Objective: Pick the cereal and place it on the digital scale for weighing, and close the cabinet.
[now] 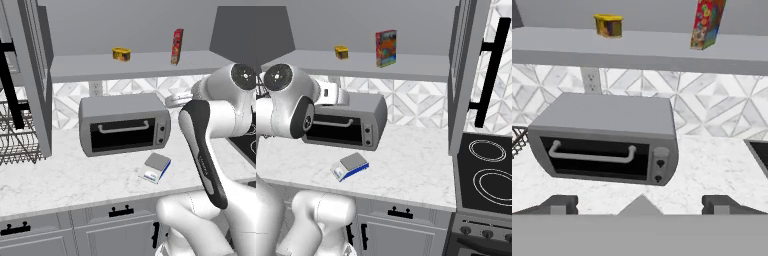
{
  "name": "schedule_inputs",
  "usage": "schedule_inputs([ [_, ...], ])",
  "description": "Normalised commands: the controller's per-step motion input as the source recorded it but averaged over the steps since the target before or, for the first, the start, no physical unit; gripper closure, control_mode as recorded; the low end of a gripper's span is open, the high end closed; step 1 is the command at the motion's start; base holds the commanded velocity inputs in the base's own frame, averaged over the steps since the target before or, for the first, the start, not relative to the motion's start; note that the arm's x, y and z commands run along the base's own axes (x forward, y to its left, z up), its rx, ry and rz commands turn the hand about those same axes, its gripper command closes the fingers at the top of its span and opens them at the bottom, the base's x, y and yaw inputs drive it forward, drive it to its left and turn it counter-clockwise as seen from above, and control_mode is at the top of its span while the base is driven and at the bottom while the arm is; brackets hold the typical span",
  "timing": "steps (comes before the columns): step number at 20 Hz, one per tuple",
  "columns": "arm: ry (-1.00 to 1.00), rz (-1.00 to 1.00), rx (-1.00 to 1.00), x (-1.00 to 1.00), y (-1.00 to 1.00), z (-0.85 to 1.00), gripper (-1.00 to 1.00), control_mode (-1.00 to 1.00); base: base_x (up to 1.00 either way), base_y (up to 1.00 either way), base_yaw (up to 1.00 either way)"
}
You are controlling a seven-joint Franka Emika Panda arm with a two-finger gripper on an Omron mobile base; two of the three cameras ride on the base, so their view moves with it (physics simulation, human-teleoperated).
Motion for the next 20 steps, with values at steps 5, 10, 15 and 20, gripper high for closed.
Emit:
schedule_inputs([
  [5,-0.24,0.00,0.00,-0.11,0.00,0.57,-1.00,-1.00,0.00,0.00,0.00],
  [10,-0.23,0.00,0.00,-0.12,0.00,0.65,-1.00,-1.00,0.00,0.00,0.00],
  [15,-0.22,0.00,0.00,0.08,0.00,0.37,-1.00,-1.00,0.00,0.00,0.00],
  [20,-0.09,0.00,0.00,0.23,0.00,0.19,-1.00,-1.00,0.00,0.00,0.00],
])
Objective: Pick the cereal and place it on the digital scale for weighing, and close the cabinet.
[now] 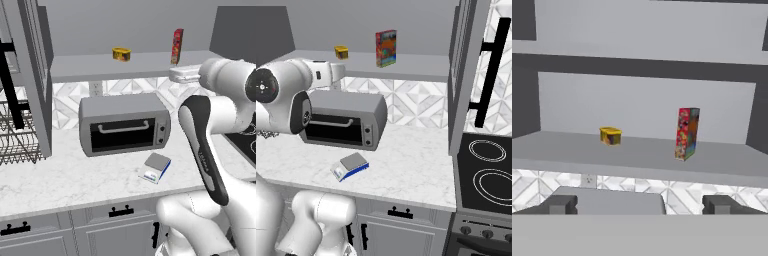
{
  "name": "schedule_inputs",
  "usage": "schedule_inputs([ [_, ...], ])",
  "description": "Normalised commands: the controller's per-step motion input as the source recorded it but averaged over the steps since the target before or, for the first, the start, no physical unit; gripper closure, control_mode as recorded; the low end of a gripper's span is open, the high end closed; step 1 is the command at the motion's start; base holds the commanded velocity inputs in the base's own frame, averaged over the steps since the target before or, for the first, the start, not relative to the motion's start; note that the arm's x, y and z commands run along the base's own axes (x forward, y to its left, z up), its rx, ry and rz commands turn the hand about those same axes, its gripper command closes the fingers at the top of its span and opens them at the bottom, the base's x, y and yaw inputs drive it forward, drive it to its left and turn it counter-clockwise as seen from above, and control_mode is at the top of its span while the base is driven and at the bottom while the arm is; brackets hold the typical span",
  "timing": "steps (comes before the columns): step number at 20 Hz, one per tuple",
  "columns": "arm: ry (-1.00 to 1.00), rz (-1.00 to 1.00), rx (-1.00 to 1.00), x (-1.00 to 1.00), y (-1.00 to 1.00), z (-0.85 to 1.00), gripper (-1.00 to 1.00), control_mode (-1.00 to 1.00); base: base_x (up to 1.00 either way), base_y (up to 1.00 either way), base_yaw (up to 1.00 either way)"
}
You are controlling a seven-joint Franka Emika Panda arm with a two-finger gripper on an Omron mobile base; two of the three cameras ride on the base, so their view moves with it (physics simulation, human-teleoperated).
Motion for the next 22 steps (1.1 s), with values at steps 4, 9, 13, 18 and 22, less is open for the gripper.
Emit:
schedule_inputs([
  [4,0.04,-0.05,0.00,0.15,0.00,0.27,-1.00,-1.00,0.00,0.00,0.00],
  [9,0.10,-0.08,0.00,0.21,0.00,0.15,-1.00,-1.00,0.00,0.00,0.00],
  [13,0.10,-0.10,0.00,0.09,0.00,0.13,-1.00,-1.00,0.00,0.00,0.00],
  [18,0.10,-0.03,0.00,0.04,-0.16,0.00,-1.00,-1.00,0.00,0.00,0.00],
  [22,0.15,-0.01,0.00,0.06,-0.29,-0.16,-1.00,-1.00,0.00,0.00,0.00],
])
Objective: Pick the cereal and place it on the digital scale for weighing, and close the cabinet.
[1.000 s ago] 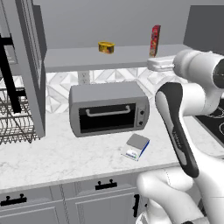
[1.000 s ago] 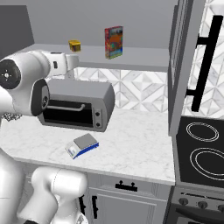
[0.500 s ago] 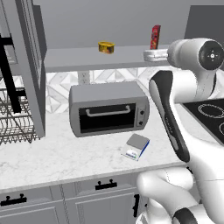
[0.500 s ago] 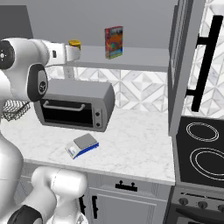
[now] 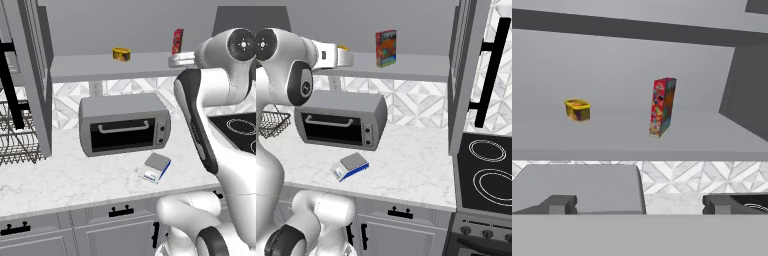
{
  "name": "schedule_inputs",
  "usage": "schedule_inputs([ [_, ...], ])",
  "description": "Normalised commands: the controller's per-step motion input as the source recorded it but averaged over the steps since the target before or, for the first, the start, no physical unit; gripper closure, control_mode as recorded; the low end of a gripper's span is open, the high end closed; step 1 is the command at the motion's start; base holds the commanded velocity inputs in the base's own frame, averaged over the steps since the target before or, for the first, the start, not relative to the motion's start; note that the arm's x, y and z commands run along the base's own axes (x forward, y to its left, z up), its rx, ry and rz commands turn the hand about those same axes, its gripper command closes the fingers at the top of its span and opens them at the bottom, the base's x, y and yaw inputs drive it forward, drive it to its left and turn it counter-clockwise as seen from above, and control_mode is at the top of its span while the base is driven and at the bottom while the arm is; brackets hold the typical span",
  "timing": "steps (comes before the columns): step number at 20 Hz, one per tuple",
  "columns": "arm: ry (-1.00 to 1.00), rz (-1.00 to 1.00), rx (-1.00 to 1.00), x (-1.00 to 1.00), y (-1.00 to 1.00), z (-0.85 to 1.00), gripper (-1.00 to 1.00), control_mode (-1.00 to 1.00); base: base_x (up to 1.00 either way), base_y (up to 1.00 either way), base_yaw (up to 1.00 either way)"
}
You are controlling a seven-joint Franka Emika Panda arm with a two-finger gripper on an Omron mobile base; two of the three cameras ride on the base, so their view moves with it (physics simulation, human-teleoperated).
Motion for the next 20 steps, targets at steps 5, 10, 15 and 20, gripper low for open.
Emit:
schedule_inputs([
  [5,0.11,0.00,0.00,0.19,-0.32,-0.19,-1.00,-1.00,0.00,0.00,0.00],
  [10,0.08,-0.01,0.00,0.27,-0.02,-0.03,-1.00,-1.00,0.00,0.00,0.00],
  [15,0.02,0.00,0.00,0.43,0.00,0.00,-1.00,-1.00,0.00,0.00,0.00],
  [20,-0.04,0.00,0.01,0.38,-0.02,0.12,-1.00,-1.00,0.00,0.00,0.00],
])
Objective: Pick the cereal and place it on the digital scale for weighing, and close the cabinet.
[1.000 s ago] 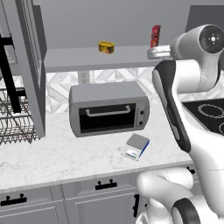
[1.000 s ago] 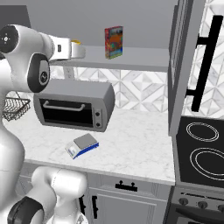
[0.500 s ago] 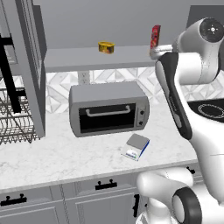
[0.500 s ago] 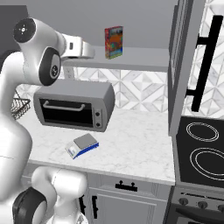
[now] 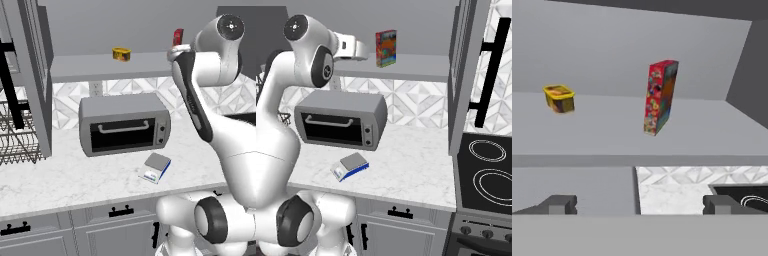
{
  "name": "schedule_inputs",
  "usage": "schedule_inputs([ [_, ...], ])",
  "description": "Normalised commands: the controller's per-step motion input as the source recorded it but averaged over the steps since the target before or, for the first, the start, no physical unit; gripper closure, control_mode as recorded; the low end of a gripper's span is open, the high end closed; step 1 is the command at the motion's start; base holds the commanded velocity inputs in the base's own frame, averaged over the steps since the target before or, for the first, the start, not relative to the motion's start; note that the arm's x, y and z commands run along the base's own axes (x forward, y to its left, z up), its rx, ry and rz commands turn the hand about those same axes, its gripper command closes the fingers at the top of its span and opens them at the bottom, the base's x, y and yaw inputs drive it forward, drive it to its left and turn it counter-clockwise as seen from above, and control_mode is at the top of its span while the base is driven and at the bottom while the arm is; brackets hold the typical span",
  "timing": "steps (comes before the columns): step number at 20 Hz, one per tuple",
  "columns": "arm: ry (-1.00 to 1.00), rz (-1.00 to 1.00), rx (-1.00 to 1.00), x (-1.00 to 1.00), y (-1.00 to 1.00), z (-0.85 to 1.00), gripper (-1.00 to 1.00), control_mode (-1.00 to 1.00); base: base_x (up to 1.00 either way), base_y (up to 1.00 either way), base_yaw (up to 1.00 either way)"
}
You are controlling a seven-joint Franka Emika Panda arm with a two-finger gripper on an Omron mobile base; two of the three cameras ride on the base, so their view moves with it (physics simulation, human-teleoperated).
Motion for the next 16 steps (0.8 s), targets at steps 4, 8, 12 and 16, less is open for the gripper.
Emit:
schedule_inputs([
  [4,-0.03,0.00,0.06,0.42,-0.13,0.17,-1.00,-1.00,0.00,0.00,0.00],
  [8,-0.05,0.00,0.09,0.45,0.00,0.22,-1.00,-1.00,0.00,0.00,0.00],
  [12,-0.05,0.00,0.04,0.44,0.00,0.07,-1.00,-1.00,0.00,0.00,0.00],
  [16,-0.01,0.00,0.00,0.46,-0.02,0.00,-1.00,-1.00,0.00,0.00,0.00],
])
